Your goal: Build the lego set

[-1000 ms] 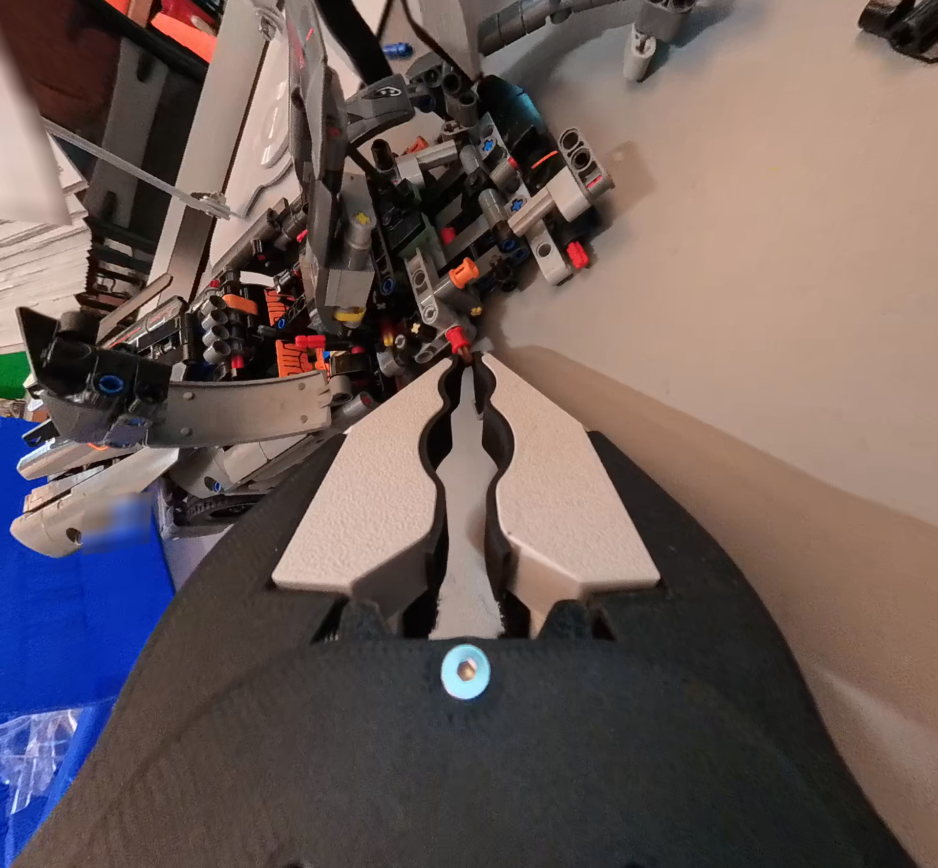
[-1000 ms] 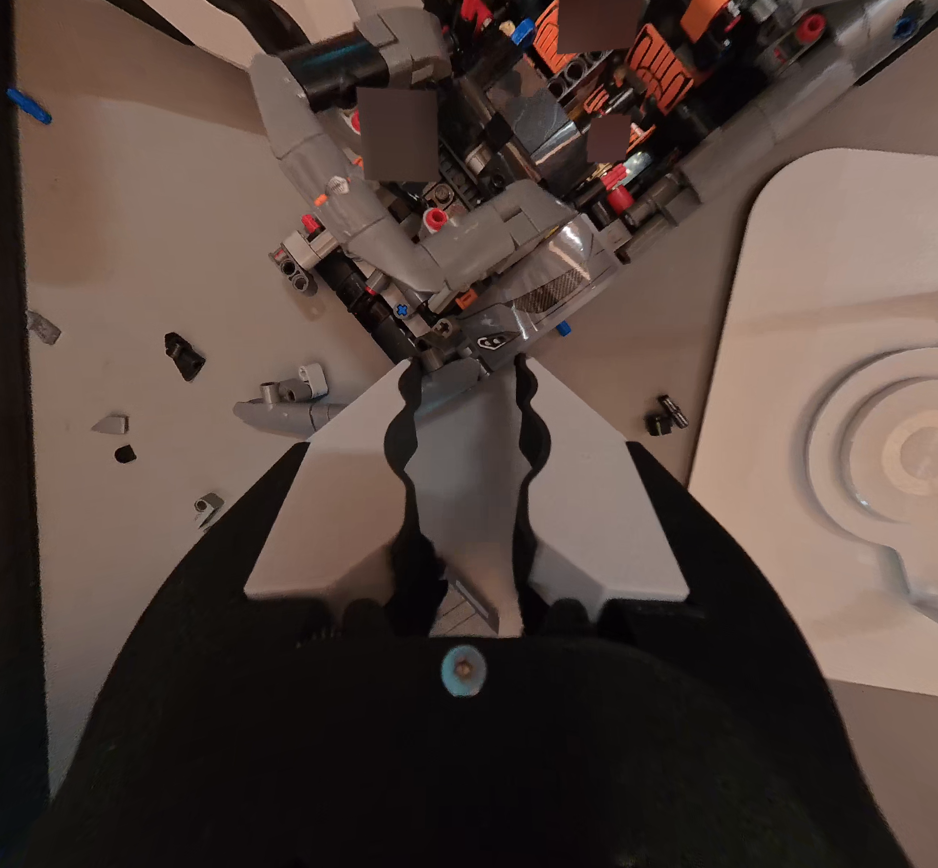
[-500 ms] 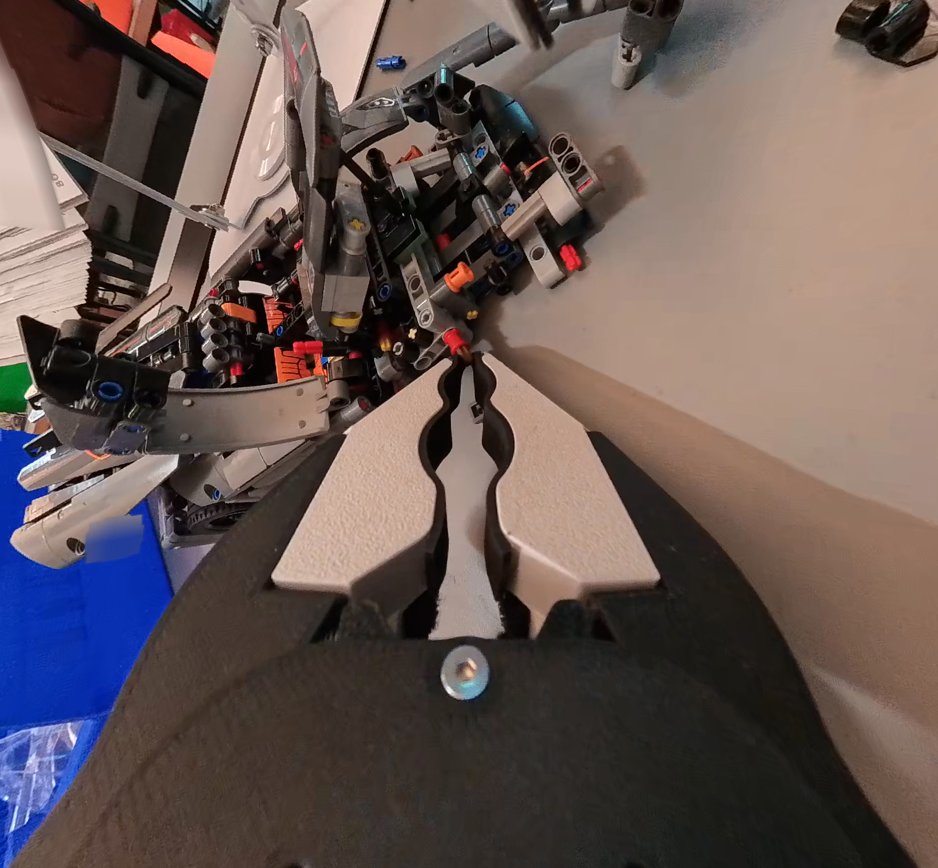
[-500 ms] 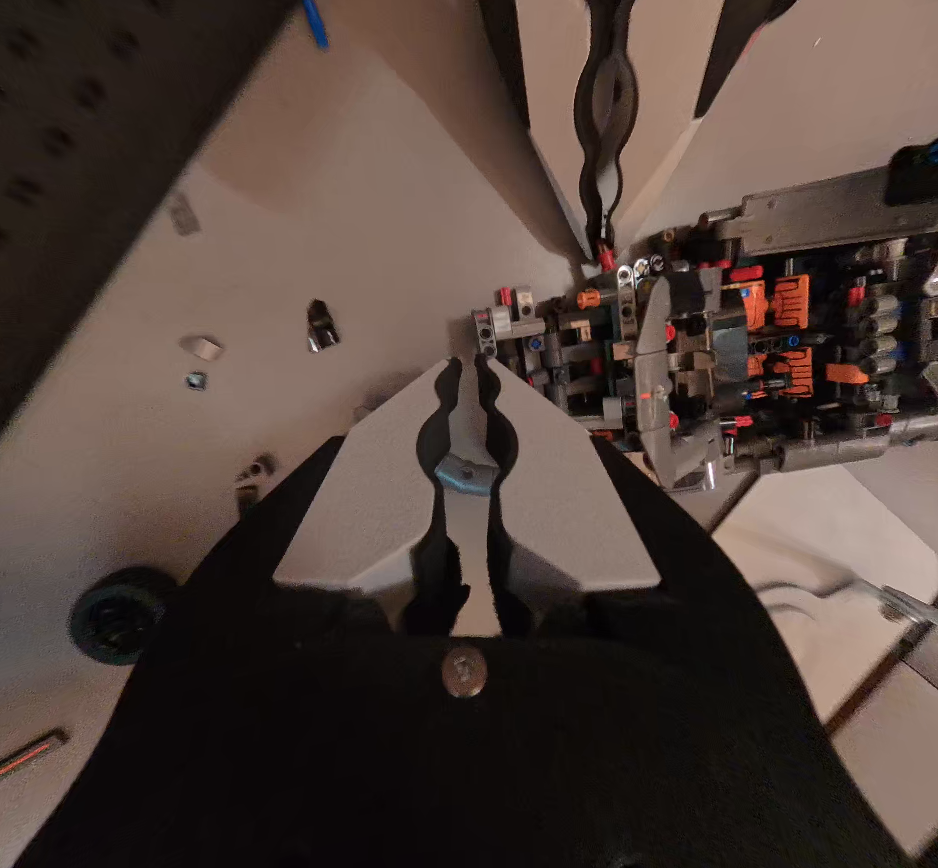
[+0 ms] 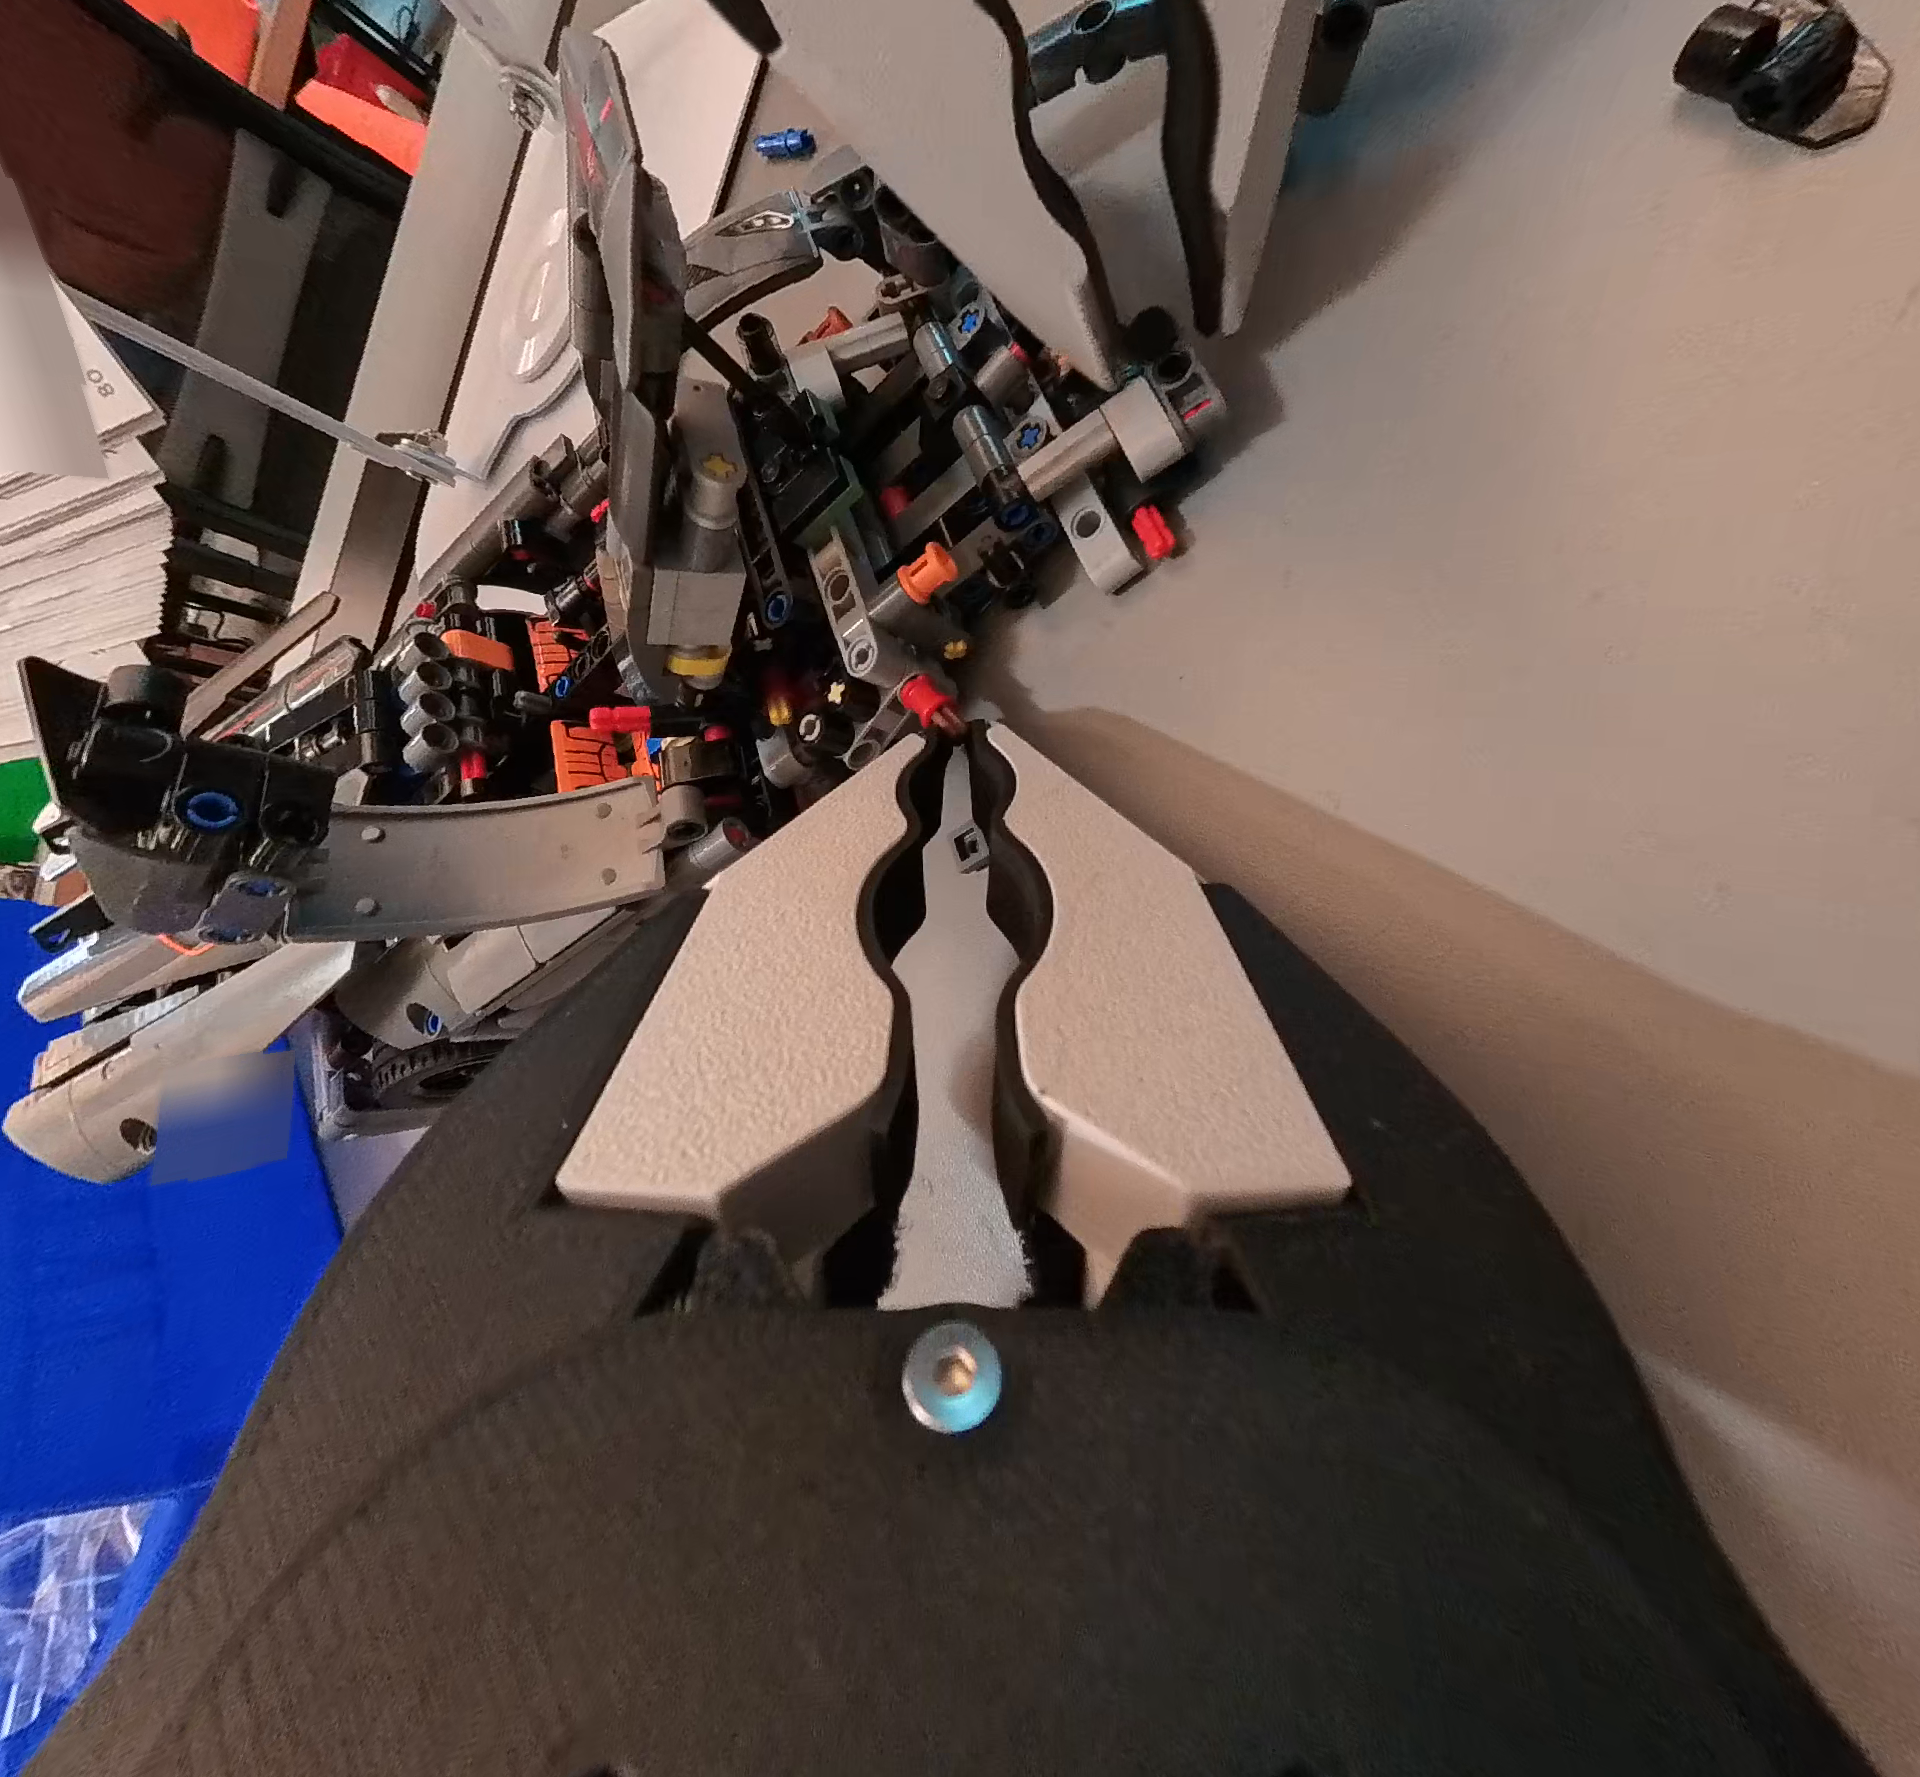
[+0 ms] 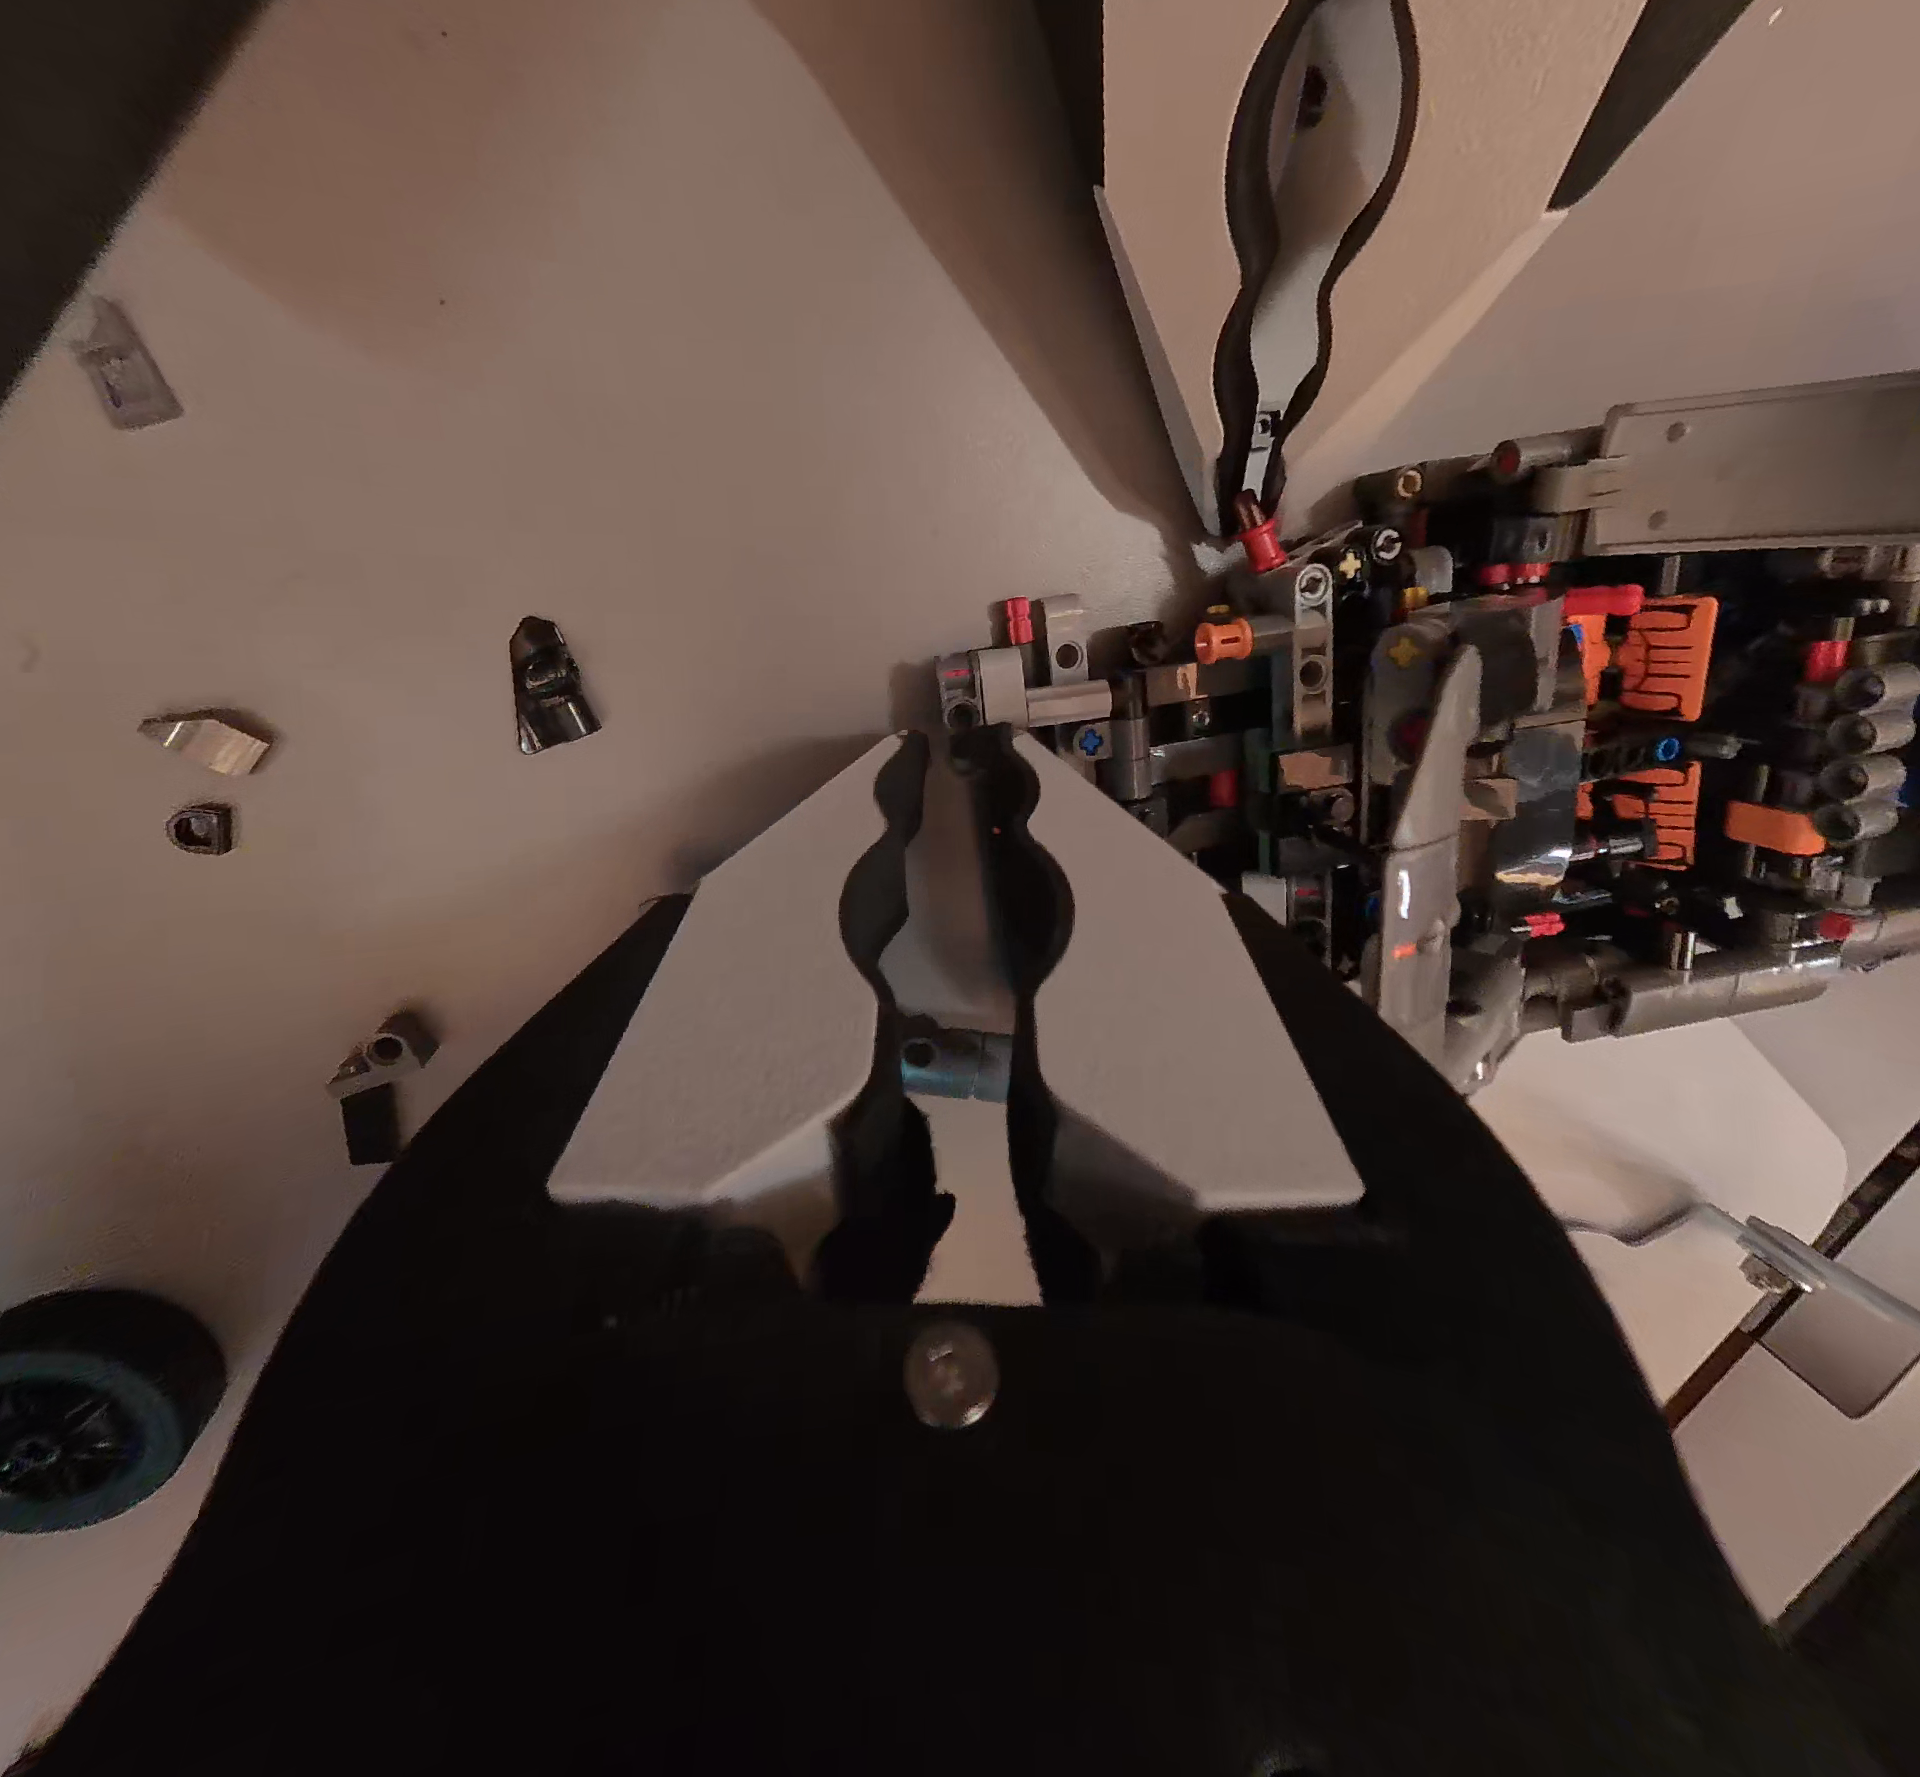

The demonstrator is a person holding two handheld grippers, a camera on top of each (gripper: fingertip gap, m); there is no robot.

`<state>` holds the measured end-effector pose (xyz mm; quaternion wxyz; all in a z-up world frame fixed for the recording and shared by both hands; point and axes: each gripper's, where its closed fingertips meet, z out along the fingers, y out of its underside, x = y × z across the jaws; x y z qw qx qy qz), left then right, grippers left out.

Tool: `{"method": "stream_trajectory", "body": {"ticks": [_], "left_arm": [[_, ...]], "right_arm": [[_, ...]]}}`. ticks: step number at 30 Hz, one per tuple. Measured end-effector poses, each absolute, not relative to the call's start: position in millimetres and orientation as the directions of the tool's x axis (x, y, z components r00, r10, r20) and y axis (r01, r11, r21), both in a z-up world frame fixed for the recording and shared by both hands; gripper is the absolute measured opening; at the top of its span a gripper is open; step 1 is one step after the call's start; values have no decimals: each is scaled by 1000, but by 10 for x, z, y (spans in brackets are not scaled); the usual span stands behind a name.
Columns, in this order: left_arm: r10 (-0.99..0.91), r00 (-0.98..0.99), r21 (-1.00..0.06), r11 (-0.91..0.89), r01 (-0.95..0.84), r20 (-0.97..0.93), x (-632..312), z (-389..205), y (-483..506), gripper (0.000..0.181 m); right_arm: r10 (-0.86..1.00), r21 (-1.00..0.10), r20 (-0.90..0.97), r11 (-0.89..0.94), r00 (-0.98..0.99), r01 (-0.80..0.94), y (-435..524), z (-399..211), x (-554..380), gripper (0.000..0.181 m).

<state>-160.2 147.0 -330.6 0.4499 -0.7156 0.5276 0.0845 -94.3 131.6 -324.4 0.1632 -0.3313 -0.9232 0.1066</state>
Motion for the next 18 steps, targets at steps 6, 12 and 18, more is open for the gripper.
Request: {"method": "stream_trajectory", "body": {"ticks": [6, 12, 18], "left_arm": [[-682, 429, -557, -38, -830, -593, -1599, -3307, 1468, 2], [-683, 428, -557, -37, -830, -592, -1597, -3310, 1467, 2], [-683, 428, -557, -37, -830, -592, -1596, -3310, 1467, 1]], "right_arm": [[663, -304, 197, 741, -722, 598, 1328, -3248, -904, 16], [682, -272, 188, 728, -707, 630, 1356, -3269, -897, 20], [666, -258, 233, 745, -708, 615, 1386, -3280, -936, 10]]}}
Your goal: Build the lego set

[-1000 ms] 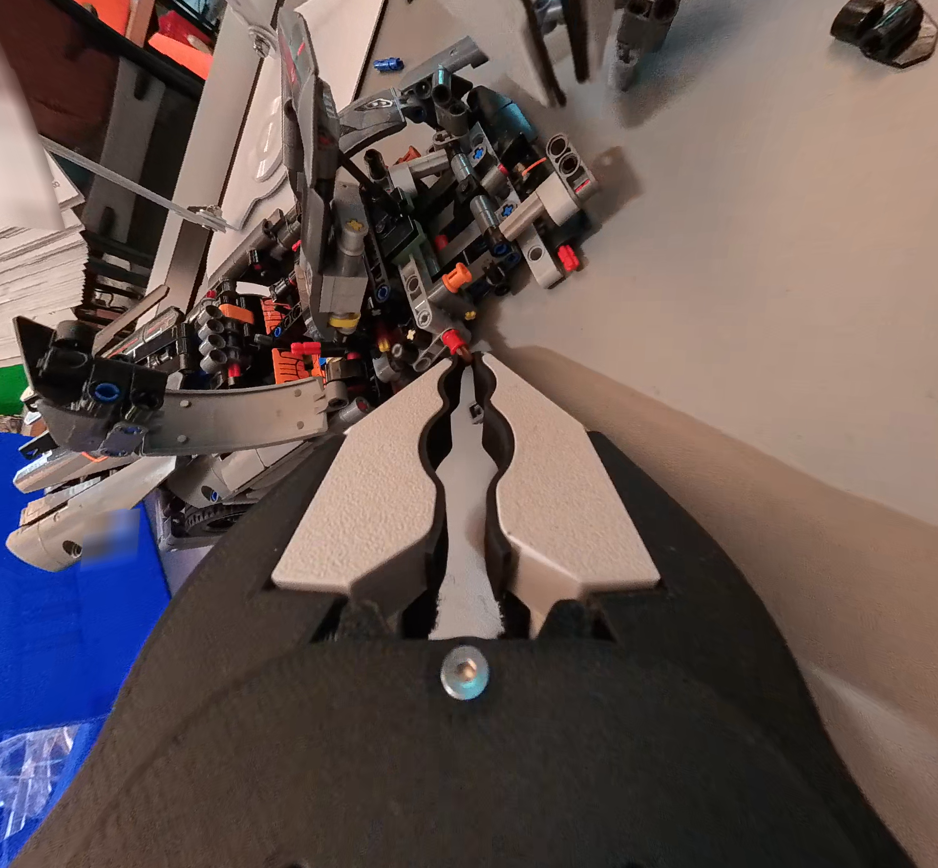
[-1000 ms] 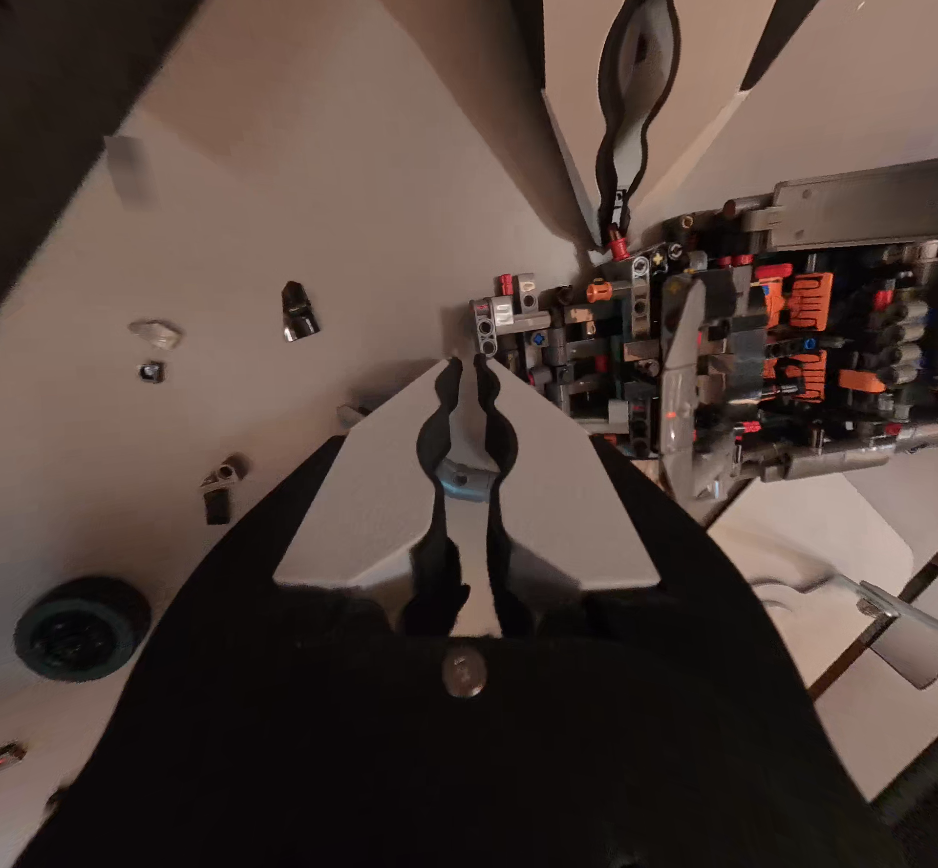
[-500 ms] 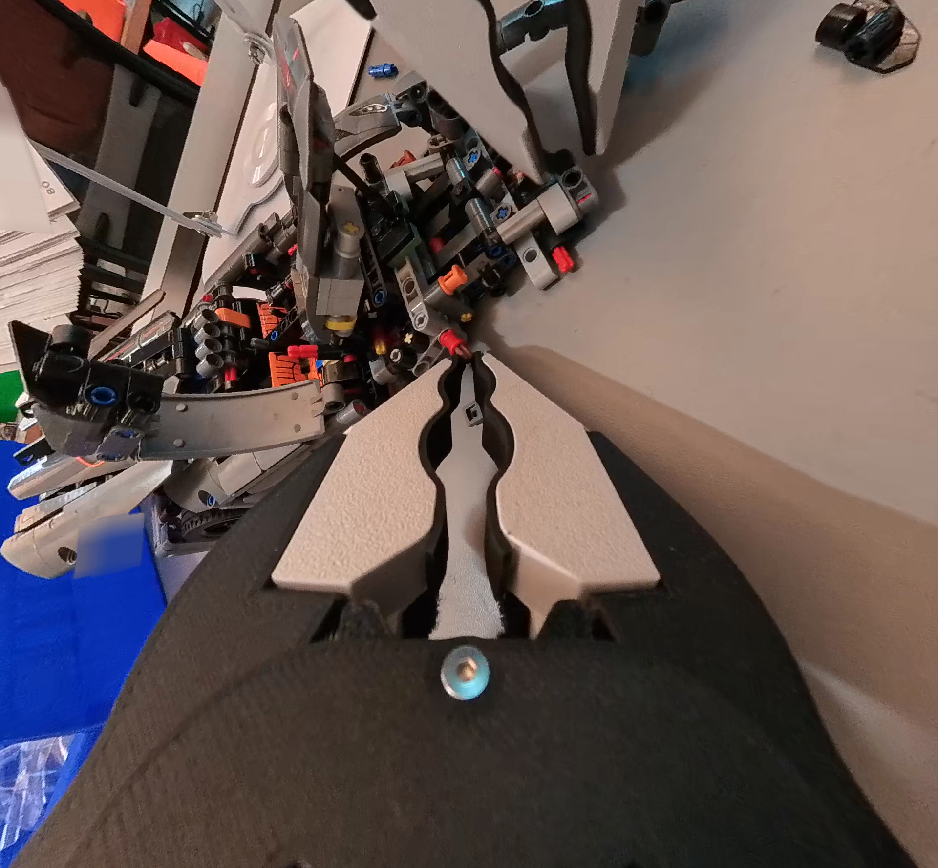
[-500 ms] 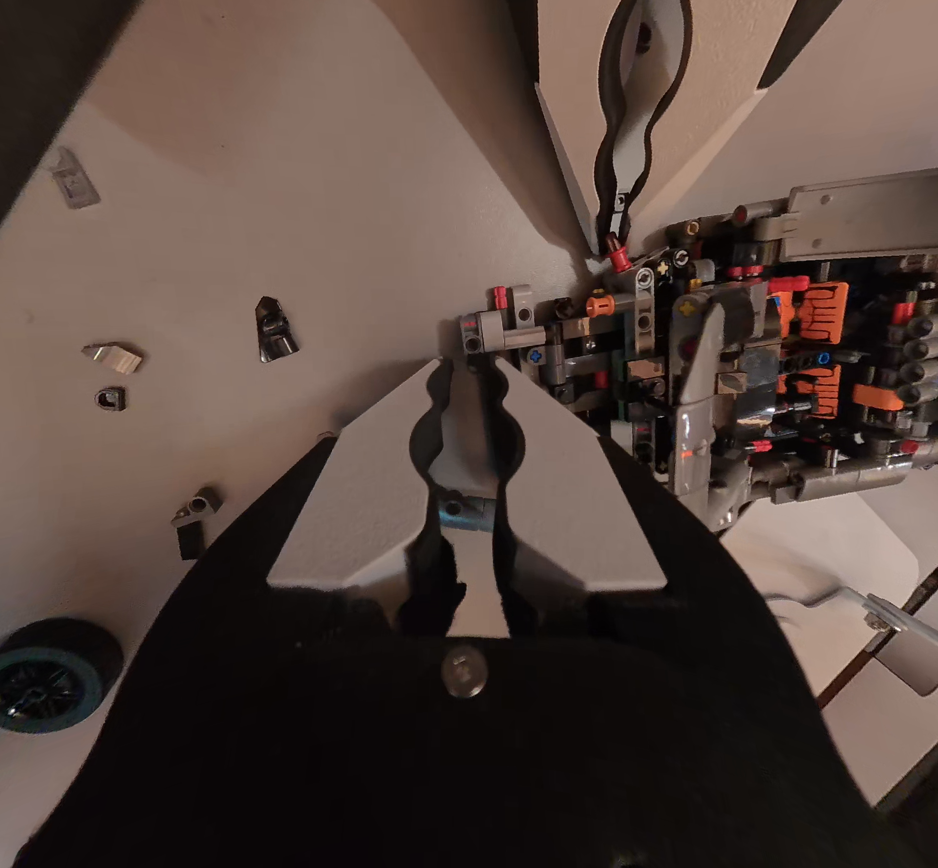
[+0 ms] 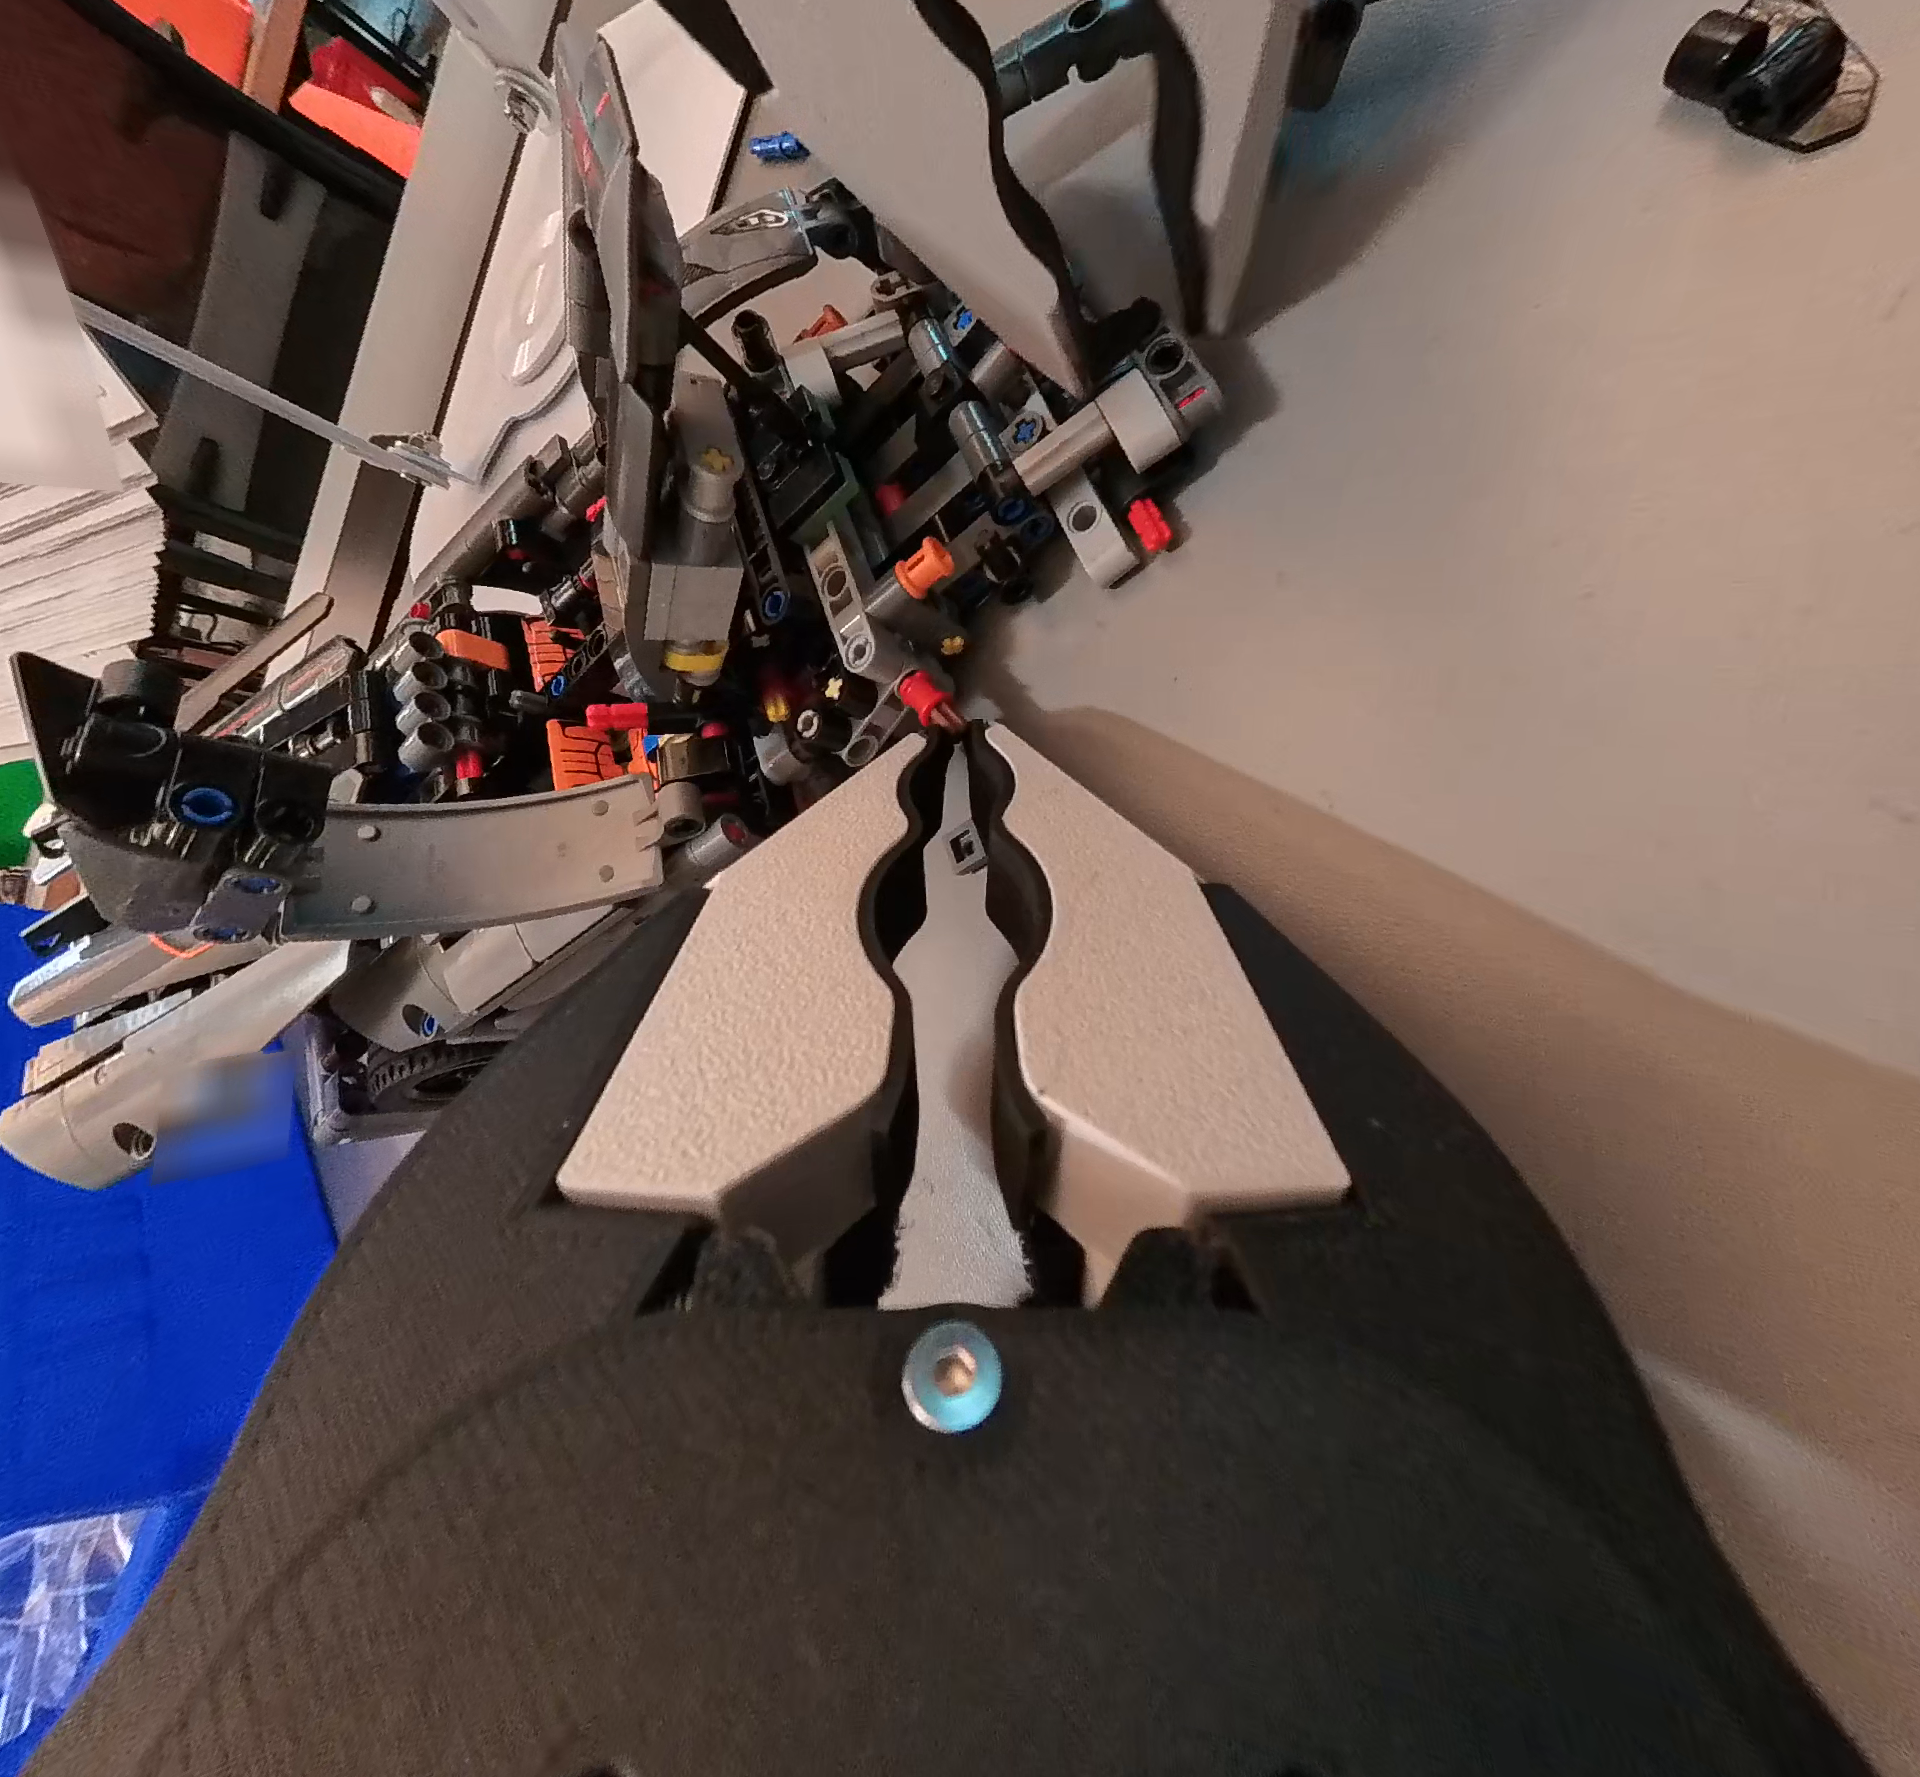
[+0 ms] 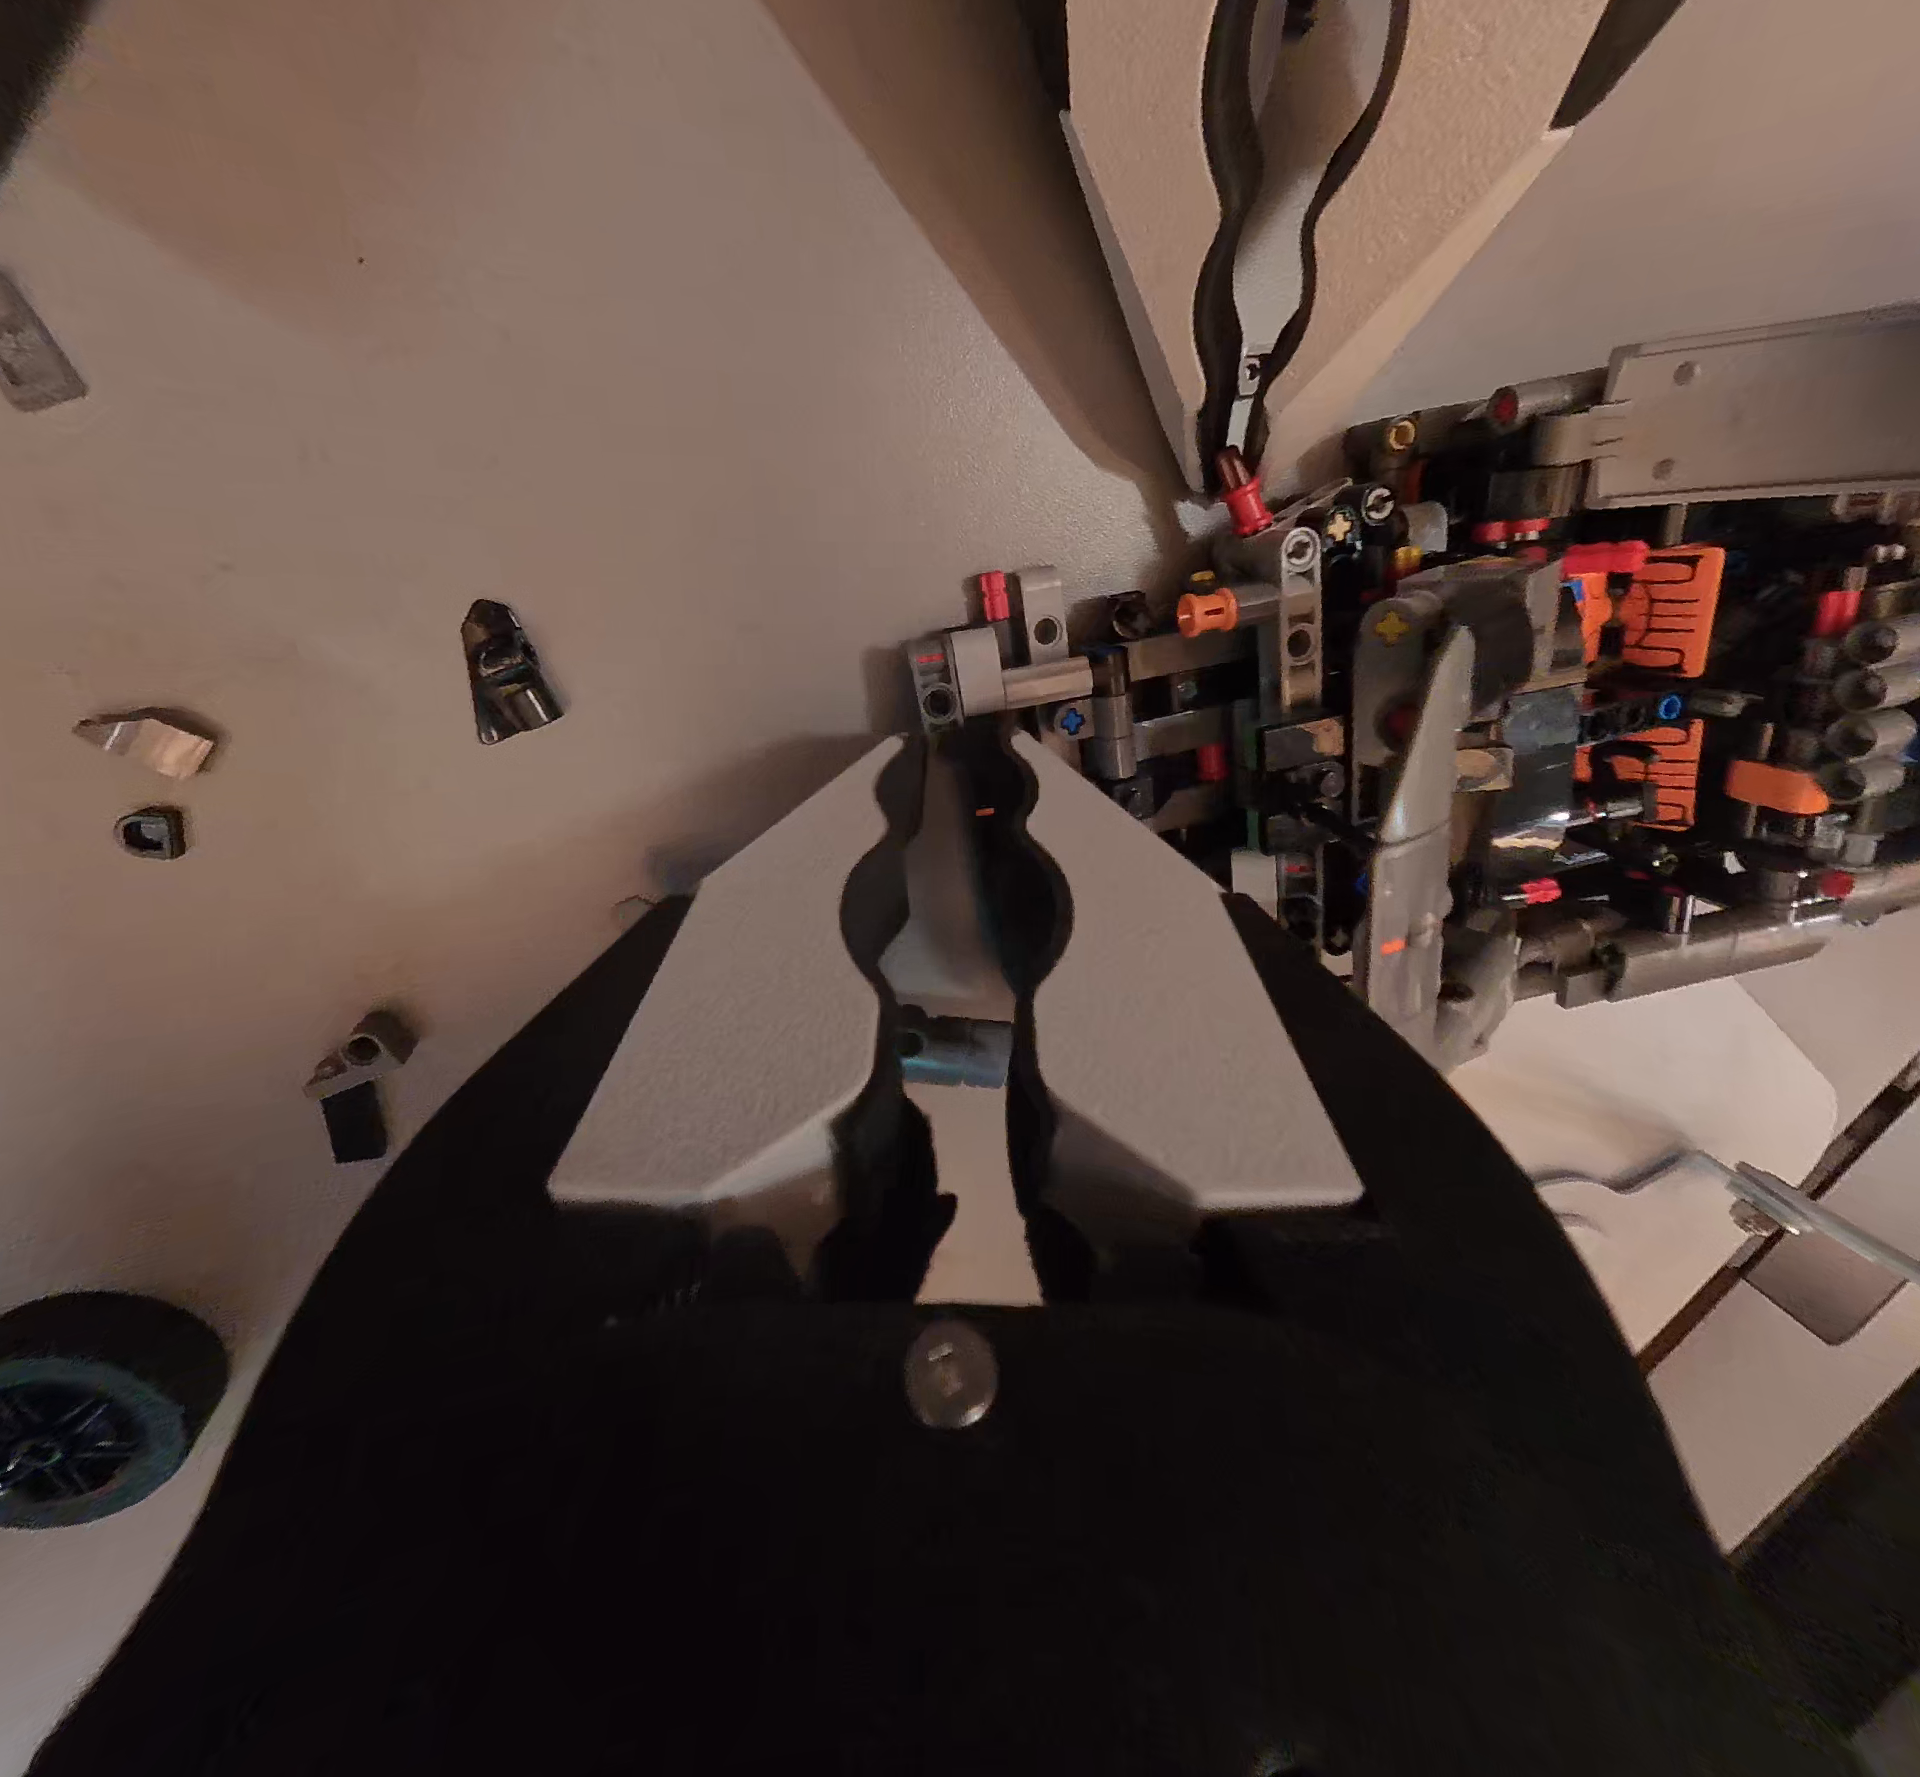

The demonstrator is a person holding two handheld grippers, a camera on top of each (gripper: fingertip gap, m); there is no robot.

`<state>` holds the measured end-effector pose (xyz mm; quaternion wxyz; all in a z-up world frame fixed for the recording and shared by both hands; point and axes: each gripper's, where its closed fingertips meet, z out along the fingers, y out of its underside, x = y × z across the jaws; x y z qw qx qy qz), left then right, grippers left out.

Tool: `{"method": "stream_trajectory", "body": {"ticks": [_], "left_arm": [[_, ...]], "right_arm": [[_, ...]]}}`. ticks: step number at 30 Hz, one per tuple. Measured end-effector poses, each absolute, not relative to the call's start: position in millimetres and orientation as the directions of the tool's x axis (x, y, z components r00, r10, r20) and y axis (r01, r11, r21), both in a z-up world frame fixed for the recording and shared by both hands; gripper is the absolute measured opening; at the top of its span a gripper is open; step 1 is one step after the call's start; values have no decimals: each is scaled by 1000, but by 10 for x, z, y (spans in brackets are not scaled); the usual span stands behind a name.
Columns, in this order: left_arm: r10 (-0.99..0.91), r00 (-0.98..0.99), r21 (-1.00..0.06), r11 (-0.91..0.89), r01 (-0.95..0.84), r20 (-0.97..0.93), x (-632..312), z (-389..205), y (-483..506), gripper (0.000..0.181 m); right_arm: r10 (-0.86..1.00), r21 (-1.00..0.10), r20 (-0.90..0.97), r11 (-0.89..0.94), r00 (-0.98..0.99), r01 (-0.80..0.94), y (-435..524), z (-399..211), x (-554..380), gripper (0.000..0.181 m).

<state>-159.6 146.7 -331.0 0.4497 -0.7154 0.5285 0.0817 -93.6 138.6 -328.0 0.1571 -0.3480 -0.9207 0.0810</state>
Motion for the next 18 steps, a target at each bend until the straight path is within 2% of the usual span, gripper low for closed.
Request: {"method": "stream_trajectory", "body": {"ticks": [6, 10, 18], "left_arm": [[-683, 427, -557, -36, -830, -592, -1597, -3311, 1466, 1], [-683, 427, -557, -36, -830, -592, -1597, -3311, 1465, 1], [-683, 426, -555, -36, -831, -594, -1597, -3311, 1463, 1]], "right_arm": [[657, -273, 240, 752, -714, 600, 1379, -3251, -938, 11], [666, -263, 243, 745, -705, 613, 1410, -3263, -941, 23], [662, -270, 228, 748, -714, 607, 1370, -3284, -941, 6]]}}
